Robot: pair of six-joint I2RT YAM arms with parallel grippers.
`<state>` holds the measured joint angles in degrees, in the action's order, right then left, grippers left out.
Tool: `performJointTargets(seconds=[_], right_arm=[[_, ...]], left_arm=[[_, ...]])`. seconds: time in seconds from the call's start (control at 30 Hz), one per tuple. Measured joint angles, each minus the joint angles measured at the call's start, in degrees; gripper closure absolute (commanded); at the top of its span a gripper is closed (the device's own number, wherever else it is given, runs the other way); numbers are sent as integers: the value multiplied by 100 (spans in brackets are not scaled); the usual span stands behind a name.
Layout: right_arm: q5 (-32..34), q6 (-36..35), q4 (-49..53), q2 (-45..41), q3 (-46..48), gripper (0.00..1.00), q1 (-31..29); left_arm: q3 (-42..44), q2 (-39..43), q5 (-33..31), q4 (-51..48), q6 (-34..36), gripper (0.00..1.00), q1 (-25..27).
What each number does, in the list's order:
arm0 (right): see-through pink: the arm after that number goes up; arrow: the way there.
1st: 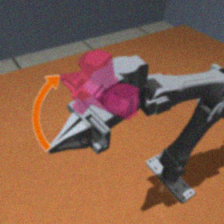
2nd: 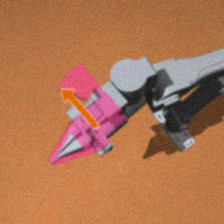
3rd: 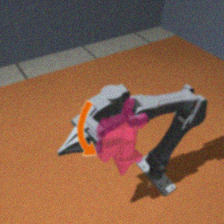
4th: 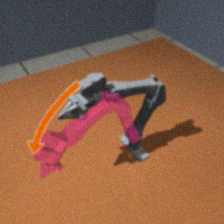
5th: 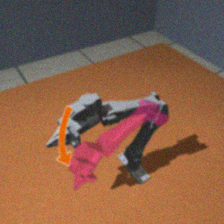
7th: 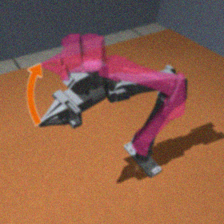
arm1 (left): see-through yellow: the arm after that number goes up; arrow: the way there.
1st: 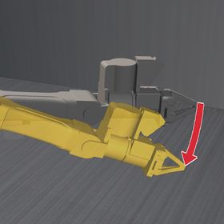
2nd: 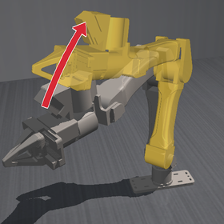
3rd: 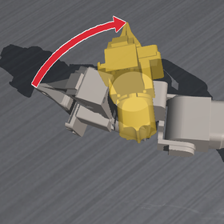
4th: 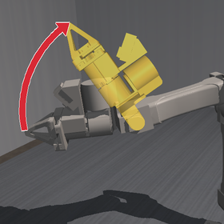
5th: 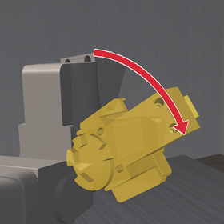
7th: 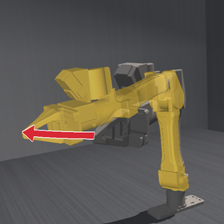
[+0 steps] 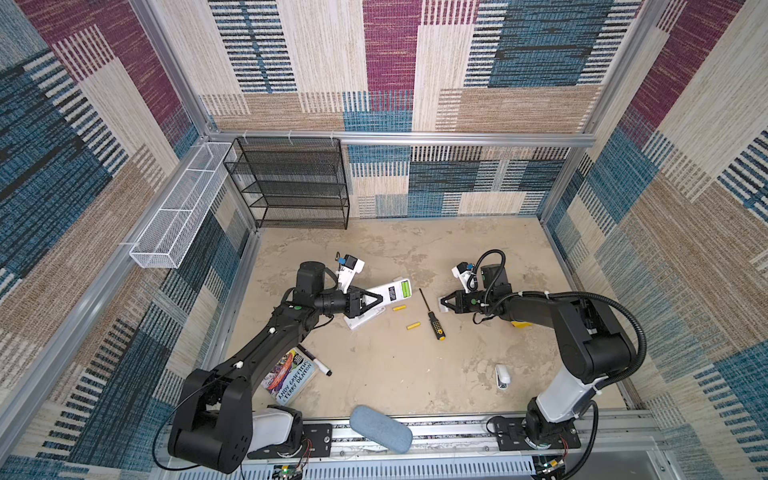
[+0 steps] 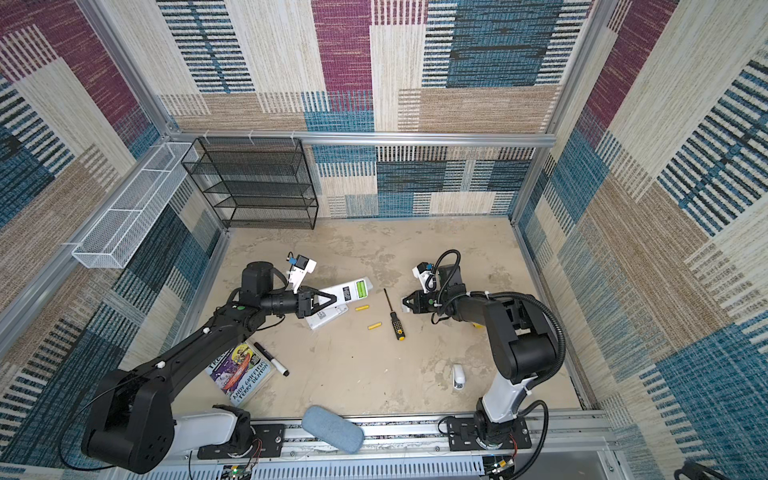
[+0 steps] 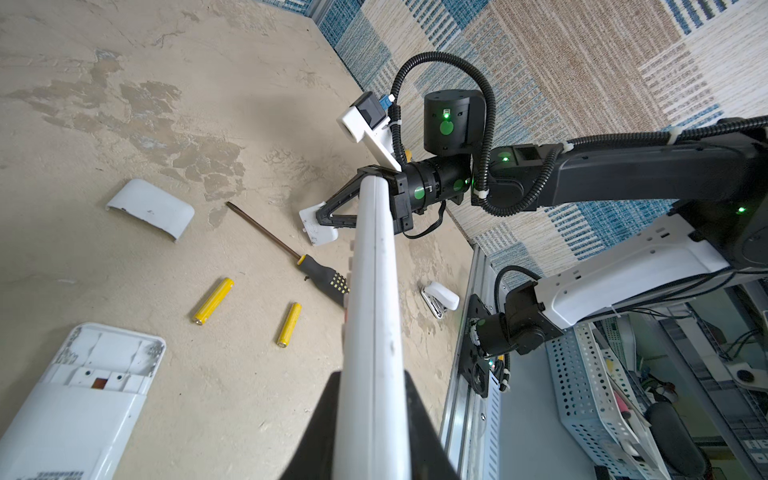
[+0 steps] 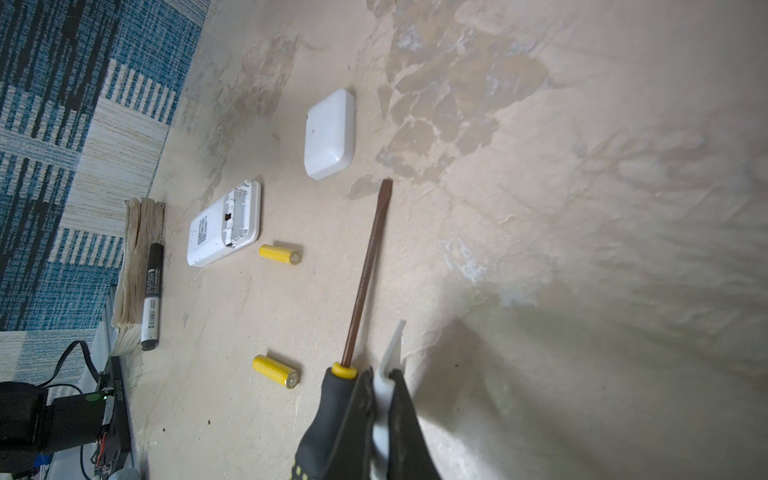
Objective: Unload the batteries from the remote control
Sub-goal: 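Open the right gripper and draw it back from the remote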
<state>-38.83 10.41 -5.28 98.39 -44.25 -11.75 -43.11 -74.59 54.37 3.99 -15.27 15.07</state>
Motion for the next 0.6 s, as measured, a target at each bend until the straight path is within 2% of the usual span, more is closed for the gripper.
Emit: performJointTargets(seconds=[0.47, 0.6], right_arm=[[83, 0, 48, 133, 0, 66, 184], [289, -2, 186, 13, 0, 54, 240]], left_arm=[[0, -111, 9, 9, -2, 100, -2], [0, -114, 9, 7, -2, 100, -2]])
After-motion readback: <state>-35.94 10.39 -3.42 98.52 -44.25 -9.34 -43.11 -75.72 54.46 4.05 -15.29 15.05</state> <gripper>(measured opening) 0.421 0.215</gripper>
